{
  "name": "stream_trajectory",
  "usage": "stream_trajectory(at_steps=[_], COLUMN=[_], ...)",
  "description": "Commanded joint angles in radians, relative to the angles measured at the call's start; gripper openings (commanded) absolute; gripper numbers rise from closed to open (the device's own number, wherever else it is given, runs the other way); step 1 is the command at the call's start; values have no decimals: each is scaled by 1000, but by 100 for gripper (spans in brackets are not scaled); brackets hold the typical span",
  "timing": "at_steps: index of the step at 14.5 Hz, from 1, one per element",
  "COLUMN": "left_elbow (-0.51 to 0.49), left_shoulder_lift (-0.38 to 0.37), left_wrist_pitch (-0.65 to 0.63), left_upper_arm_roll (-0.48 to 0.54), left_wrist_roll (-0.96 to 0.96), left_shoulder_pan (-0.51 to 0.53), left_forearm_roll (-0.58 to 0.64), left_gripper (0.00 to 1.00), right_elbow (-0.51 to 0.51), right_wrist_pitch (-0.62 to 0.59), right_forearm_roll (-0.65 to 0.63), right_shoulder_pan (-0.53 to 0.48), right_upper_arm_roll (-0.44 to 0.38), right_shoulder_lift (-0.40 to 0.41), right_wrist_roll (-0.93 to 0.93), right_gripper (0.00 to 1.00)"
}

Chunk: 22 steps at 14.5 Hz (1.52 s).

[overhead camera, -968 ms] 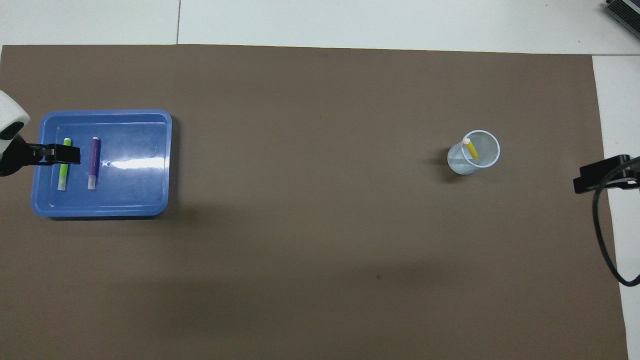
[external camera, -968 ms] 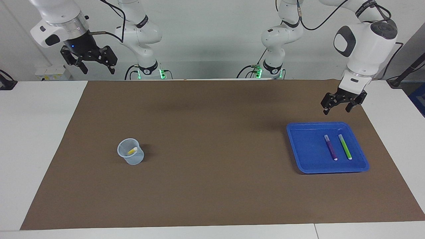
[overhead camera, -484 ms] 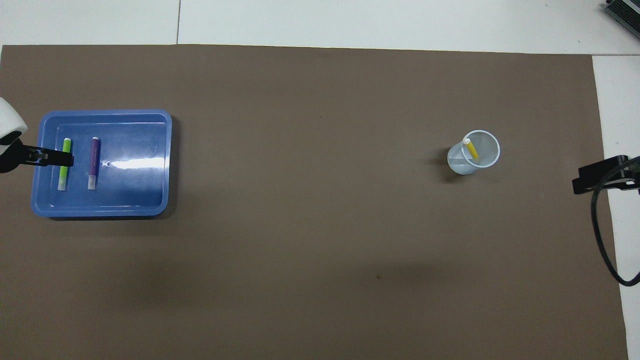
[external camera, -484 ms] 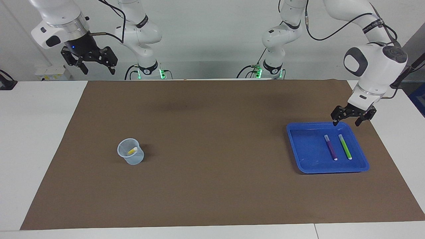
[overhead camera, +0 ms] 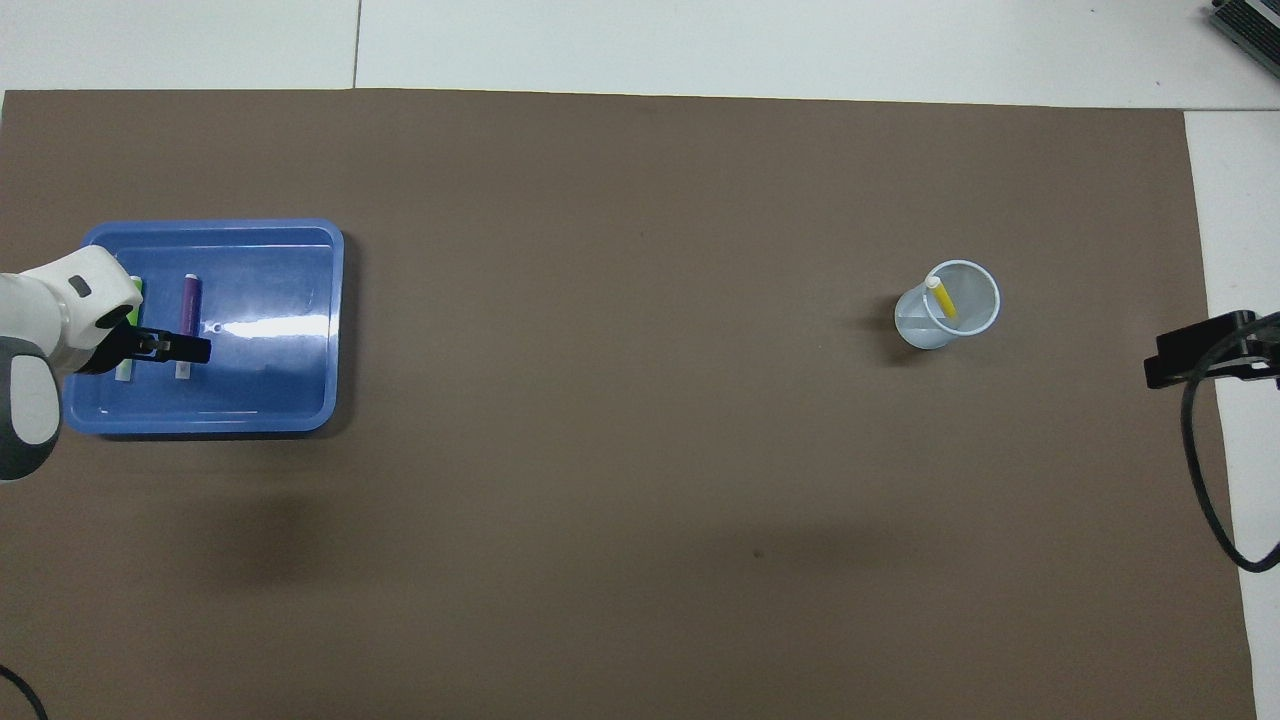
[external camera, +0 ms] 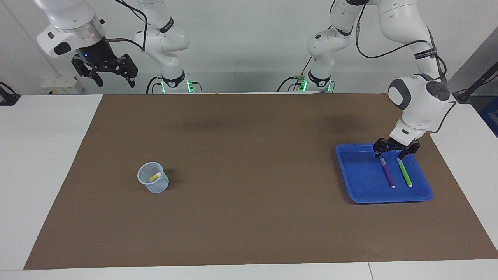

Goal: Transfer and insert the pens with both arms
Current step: 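Reach the left gripper into the tray and grasp the purple pen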

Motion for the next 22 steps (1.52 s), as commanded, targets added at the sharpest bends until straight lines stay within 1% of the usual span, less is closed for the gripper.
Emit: stream_trajectory(at_steps=[1,2,7,8,11,15,17,18,19,21,22], left_elbow=[-21,-26,-58,-61,-64,-61,-62,-62,-64,-64,-64], left_shoulder_lift=[26,31,54,56,63,98,99,99,97,97,95], left_wrist_pitch=[41,46,100,107,127,186,187,184,178,173,164], left_upper_arm_roll=[-8,-8,-9,-9,-9,-8,-9,-8,-8,-8,-8], left_wrist_roll=[18,19,10,4,-1,-31,-30,-31,-31,-30,-30], left_shoulder_pan=[26,38,47,46,41,41,47,41,41,46,47], left_forearm_roll=[70,90,88,90,90,88,88,88,88,88,90], left_gripper=[100,100,99,96,95,89,88,84,72,32,17], right_elbow=[-17,-17,-16,-17,-17,-26,-27,-27,-27,-27,-27], right_wrist_pitch=[4,4,1,-2,-10,-7,-7,-5,-5,-5,-5], right_forearm_roll=[12,14,18,18,18,20,18,20,20,20,20], right_shoulder_pan=[-14,-14,-15,-15,-17,-15,-15,-15,-15,-15,-15], right_upper_arm_roll=[7,10,10,8,7,7,8,7,7,8,7], right_shoulder_lift=[-14,-14,-14,-14,-17,-20,-20,-20,-20,-20,-20], right_wrist_roll=[-15,-14,-12,-14,-14,-11,-11,-11,-11,-11,-11], right_gripper=[100,100,100,100,100,100,100,100,100,100,100])
